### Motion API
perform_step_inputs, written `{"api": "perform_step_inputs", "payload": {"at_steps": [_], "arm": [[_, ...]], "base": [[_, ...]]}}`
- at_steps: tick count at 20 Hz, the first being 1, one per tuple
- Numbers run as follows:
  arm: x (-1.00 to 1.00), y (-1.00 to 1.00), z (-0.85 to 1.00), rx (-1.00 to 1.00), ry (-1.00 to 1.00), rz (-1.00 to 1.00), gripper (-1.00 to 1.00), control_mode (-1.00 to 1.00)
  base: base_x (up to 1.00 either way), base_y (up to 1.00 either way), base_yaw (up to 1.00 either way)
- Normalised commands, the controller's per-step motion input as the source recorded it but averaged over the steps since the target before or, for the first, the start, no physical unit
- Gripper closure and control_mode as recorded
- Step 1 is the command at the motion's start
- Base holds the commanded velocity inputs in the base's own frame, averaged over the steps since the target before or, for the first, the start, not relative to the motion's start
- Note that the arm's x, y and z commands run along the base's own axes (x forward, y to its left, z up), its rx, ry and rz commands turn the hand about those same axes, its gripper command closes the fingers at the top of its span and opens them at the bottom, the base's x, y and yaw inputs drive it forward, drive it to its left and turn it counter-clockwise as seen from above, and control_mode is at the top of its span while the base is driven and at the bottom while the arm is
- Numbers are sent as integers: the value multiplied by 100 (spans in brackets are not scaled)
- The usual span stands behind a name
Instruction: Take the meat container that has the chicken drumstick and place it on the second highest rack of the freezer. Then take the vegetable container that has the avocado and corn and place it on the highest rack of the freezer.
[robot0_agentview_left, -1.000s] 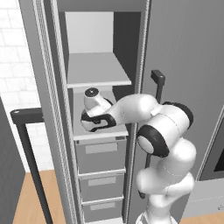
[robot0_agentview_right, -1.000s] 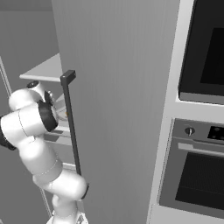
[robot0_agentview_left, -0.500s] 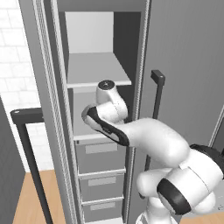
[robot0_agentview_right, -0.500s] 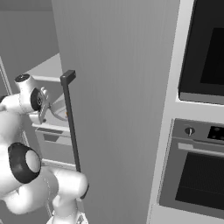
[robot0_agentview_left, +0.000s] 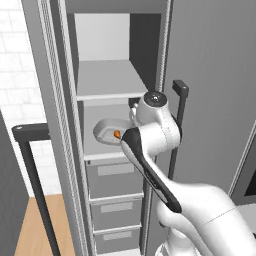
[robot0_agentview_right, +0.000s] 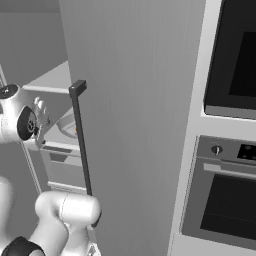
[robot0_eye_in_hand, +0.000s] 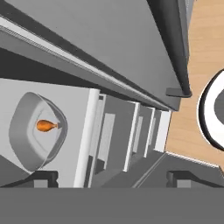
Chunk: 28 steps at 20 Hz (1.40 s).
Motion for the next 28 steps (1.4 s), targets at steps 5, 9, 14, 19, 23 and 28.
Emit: {"api": "perform_step_inputs", "payload": {"at_steps": [5, 9, 14, 19, 23, 28], "arm": [[-56, 0, 100, 0, -2, 0, -100, -100], [-61, -14, 100, 0, -1, 0, -100, -100], [-70, -29, 97, 1, -2, 0, -100, -100], [-66, -37, 41, 4, 0, 0, -100, 100], [0, 0, 0, 0, 0, 0, -100, 100], [0, 0, 0, 0, 0, 0, -100, 100]], "base": [[0, 0, 0], [0, 0, 0], [0, 0, 0], [-14, -18, 0], [-39, -100, -2], [-4, -100, 0]]}}
